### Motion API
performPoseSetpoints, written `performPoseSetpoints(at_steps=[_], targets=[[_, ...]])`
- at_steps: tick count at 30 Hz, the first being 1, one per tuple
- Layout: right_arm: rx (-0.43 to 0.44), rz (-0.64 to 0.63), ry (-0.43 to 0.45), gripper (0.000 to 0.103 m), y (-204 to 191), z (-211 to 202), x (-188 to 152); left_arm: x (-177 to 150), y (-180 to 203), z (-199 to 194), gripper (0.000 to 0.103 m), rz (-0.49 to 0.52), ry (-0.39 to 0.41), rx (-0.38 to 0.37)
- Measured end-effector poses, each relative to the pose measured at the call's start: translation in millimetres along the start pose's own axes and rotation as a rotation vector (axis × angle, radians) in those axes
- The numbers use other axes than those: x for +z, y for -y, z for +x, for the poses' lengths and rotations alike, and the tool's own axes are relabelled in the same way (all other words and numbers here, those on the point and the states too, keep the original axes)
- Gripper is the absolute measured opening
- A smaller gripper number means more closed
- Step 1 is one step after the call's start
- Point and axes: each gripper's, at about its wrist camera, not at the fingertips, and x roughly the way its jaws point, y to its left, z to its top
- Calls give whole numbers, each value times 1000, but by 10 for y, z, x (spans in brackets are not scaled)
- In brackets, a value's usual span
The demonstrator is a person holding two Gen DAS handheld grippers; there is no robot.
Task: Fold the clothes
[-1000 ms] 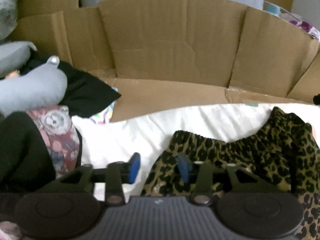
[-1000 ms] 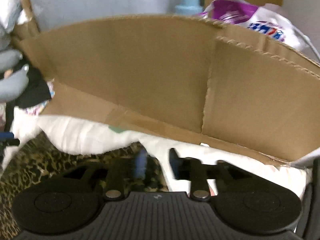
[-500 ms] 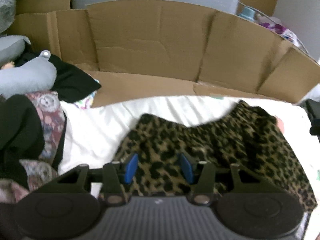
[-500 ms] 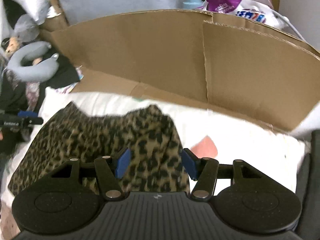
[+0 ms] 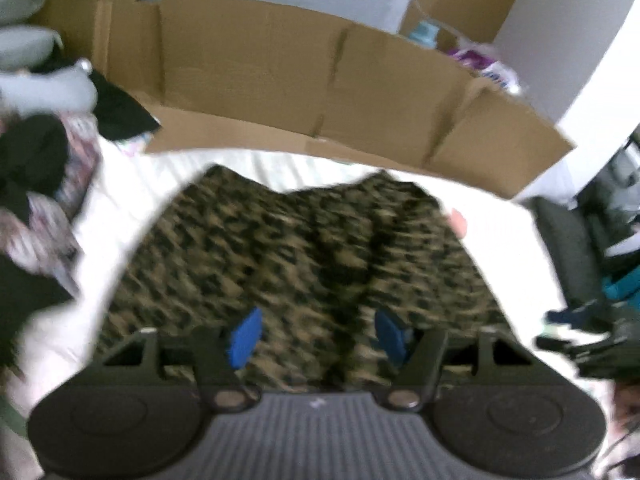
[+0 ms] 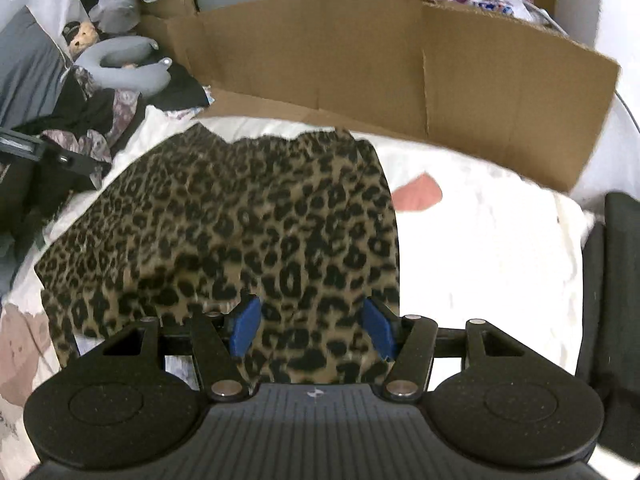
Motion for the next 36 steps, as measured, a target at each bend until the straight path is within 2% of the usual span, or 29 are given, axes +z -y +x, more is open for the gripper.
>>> performPoseSetpoints(at_steps=[3,8,15,22,31,33,36], targets=[[-14,-32,-2,63,-52,16,-113,-185,147,42,67,-11,-25,-43],[-22,-42,18,63,-131,32,-149,-323,274,101,67,36,-44,-44],[-4,-148,-40,63,-346,174,-325,-543,245,192,67,1,-69,-50],[-49,-236,-109,63,-512,416,-574,-787,215,266,67,-13,-114,-54],[-127,-310,-81,60,-572,574,-652,-1015,182,267,67,-4,-153,-64],[-141,-310,-81,53,-545,608,-623,-1063,189,262,67,-9,-160,-75],[-143,-392,-73,53,-575,656,-658,-1133,206,265,67,-22,-182,-82]])
